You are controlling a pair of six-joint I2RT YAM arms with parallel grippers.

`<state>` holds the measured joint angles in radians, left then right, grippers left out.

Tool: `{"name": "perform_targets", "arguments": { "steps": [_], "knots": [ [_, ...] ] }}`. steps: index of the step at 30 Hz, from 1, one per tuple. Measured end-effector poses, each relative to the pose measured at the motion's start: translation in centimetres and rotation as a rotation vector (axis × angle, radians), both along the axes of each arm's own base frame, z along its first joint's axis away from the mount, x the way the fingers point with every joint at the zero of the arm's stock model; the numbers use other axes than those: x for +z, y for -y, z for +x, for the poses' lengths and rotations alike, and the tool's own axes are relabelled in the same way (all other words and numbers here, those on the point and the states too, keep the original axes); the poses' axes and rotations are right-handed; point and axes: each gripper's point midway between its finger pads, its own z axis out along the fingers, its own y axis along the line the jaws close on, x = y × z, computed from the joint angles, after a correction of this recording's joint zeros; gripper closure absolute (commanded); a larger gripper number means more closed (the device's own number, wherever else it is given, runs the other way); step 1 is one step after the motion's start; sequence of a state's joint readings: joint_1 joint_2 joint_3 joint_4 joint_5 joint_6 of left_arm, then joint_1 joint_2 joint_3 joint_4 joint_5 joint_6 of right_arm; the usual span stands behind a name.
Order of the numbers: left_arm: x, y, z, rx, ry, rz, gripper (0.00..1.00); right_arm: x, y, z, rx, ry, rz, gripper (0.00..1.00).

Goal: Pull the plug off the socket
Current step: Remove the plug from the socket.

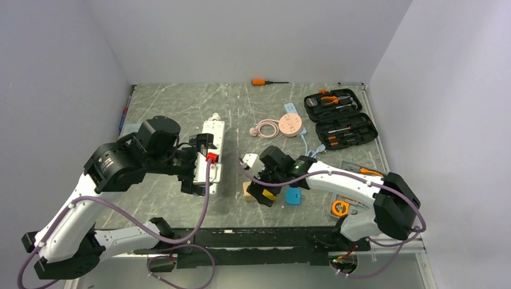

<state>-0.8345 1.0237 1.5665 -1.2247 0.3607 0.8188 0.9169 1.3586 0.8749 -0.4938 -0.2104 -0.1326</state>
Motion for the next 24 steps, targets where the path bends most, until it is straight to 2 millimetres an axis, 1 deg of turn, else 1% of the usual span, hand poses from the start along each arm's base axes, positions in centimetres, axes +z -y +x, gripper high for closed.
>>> {"name": "perform_targets", "arguments": {
  "steps": [1,5,8,10,16,19,21,22,24],
  "knots": [
    [0.1,-0.1,-0.1,-0.001,0.004,-0.004,0.01,-0.5,0.1,-0.2,0.017,0.000,-0.028,0.00],
    [-0.1,-0.4,-0.4,-0.006,0.003,-0.005,0.01,-1.1,-0.6,0.2,0.041,0.025,-0.079,0.00],
    [-0.1,-0.4,-0.5,-0.007,-0.003,-0.005,0.01,-2.9,0.2,0.2,0.043,0.010,-0.159,0.01],
    [-0.1,-0.4,-0.5,-0.005,-0.006,-0.008,0.01,-3.7,0.8,0.2,0.039,0.009,-0.203,0.01],
    [0.0,-0.5,-0.6,-0.001,-0.017,-0.020,0.01,-3.8,1.6,0.8,0.028,0.057,-0.255,0.02],
    [0.2,-0.6,-0.7,-0.002,-0.016,-0.028,0.01,-3.8,1.7,0.9,0.022,0.067,-0.263,0.08],
    [0.2,-0.6,-0.7,-0.002,-0.014,-0.032,0.01,-3.8,1.6,0.9,0.016,0.071,-0.261,0.13],
    [0.3,-0.6,-0.7,-0.003,-0.014,-0.032,0.01,-3.9,1.5,0.9,0.012,0.071,-0.259,0.17],
    [0.3,-0.7,-0.7,-0.001,-0.013,-0.034,0.01,-4.0,1.2,0.7,0.000,0.069,-0.247,0.28]
  ]
}}
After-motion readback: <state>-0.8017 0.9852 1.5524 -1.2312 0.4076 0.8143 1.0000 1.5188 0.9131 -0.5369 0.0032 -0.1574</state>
